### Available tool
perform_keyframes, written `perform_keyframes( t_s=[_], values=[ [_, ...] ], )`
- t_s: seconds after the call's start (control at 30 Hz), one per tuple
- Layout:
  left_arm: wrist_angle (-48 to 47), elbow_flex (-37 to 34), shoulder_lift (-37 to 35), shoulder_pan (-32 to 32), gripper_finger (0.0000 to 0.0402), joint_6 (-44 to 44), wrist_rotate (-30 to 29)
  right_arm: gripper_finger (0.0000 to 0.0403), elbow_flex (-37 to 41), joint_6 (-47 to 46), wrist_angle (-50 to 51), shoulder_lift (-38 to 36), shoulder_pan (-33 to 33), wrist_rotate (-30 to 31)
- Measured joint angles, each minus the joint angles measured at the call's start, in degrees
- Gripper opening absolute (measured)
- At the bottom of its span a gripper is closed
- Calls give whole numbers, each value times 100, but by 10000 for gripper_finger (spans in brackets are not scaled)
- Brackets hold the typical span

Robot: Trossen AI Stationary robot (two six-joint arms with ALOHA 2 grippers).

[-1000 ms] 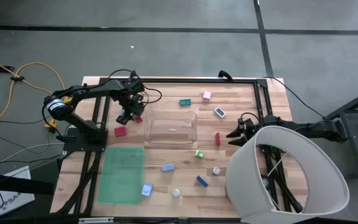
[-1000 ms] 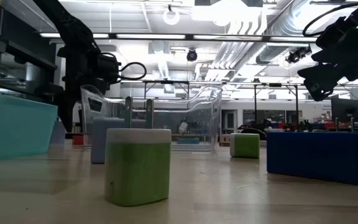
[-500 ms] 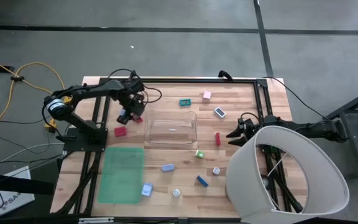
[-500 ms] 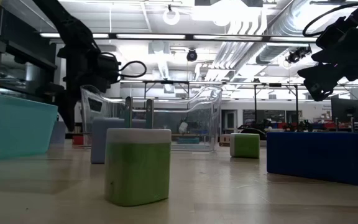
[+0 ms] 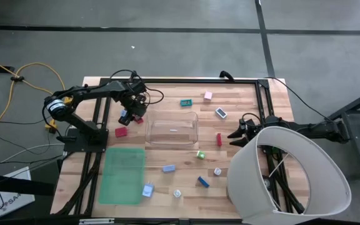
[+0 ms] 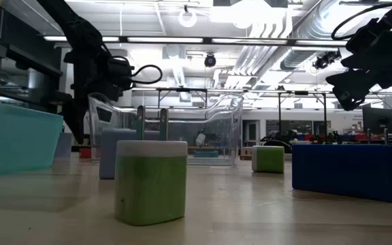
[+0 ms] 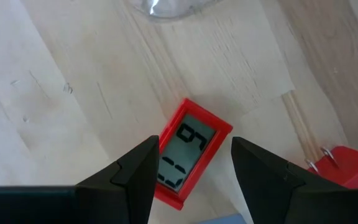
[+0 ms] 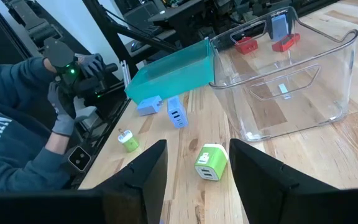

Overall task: Pick & Place Office items
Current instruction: Put the top red digital clock into the green bin

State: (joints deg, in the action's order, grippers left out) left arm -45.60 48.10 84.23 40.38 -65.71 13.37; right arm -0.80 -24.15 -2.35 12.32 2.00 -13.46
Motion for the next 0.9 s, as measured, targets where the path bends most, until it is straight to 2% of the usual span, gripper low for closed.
perform_keyframes(
  t_s=[0.13, 0.4, 0.67, 0.9],
  values=[
    [0, 0, 0, 0, 201, 2, -9, 161, 2, 1, -1, -1, -1, 0],
    [-2, 0, 0, 0, 250, -60, -59, 161, 2, 1, -2, 0, -2, 0],
    [30, -17, -2, -35, 254, -232, -356, 161, 1, 1, 0, -1, -1, 0],
    [174, -37, -2, -307, 254, -301, -716, 161, 1, 0, -1, -1, -2, 0]
  ],
)
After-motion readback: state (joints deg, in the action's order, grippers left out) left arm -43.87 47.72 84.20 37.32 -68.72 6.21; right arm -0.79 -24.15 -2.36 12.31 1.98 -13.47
